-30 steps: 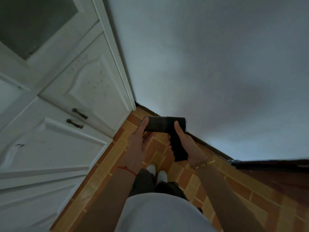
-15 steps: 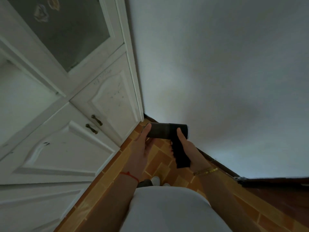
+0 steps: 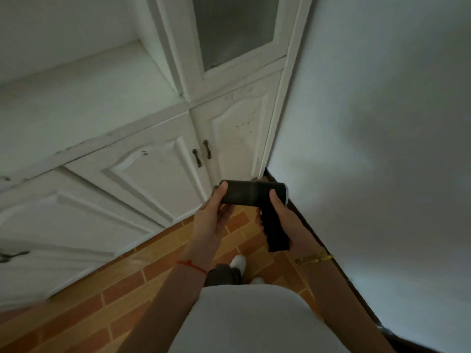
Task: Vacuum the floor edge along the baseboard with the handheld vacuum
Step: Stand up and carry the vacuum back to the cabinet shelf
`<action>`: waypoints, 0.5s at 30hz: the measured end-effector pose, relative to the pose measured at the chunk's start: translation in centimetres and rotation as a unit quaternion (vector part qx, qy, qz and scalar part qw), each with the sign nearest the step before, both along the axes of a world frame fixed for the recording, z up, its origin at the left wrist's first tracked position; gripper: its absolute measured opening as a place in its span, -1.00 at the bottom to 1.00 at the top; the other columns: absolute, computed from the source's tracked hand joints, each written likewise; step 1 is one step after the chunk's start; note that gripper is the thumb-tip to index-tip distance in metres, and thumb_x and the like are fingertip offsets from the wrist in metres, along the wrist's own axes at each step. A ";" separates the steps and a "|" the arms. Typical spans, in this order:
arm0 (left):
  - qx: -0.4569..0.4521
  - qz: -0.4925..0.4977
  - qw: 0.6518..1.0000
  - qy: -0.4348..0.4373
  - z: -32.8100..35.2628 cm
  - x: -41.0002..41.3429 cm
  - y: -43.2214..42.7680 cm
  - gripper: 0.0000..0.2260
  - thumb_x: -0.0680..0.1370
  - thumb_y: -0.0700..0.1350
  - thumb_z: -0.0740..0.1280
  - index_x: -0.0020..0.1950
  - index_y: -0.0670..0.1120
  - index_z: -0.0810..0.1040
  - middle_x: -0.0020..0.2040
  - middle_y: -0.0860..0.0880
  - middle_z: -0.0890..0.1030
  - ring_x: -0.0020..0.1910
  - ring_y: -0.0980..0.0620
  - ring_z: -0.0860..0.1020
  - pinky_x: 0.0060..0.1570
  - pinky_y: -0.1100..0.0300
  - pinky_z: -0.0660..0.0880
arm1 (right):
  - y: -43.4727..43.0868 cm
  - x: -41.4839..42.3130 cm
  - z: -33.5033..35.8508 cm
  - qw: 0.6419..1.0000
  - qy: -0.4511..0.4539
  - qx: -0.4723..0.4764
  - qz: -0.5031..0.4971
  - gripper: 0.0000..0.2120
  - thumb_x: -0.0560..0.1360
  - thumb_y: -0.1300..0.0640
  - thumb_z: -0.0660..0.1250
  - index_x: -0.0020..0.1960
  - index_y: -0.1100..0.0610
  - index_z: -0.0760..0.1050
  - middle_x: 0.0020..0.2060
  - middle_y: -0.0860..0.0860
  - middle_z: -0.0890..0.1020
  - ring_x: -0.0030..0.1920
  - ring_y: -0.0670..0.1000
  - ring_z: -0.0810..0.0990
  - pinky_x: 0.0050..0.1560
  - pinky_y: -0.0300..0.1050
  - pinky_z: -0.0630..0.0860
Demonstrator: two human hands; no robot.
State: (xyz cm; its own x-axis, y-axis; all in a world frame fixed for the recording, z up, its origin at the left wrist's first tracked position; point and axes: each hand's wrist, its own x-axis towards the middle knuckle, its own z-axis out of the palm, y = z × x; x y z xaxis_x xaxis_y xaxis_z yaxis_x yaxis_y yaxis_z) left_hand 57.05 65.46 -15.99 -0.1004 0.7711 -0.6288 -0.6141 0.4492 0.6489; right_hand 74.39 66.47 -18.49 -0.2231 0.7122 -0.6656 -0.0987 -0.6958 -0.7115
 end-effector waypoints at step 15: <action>0.018 0.241 0.970 -0.012 1.4 -15.7 -7.5 -0.40 0.18 0.08 0.63 0.14 -0.13 0.63 0.01 -0.08 0.73 -0.02 0.02 0.71 -0.09 0.27 0.62 | -1.1 -16.7 3.9 0.974 0.009 0.022 0.224 -0.40 0.30 -0.45 0.33 -0.12 0.10 0.64 -0.24 0.07 0.66 -0.30 -0.01 0.60 -0.25 -0.14 0.54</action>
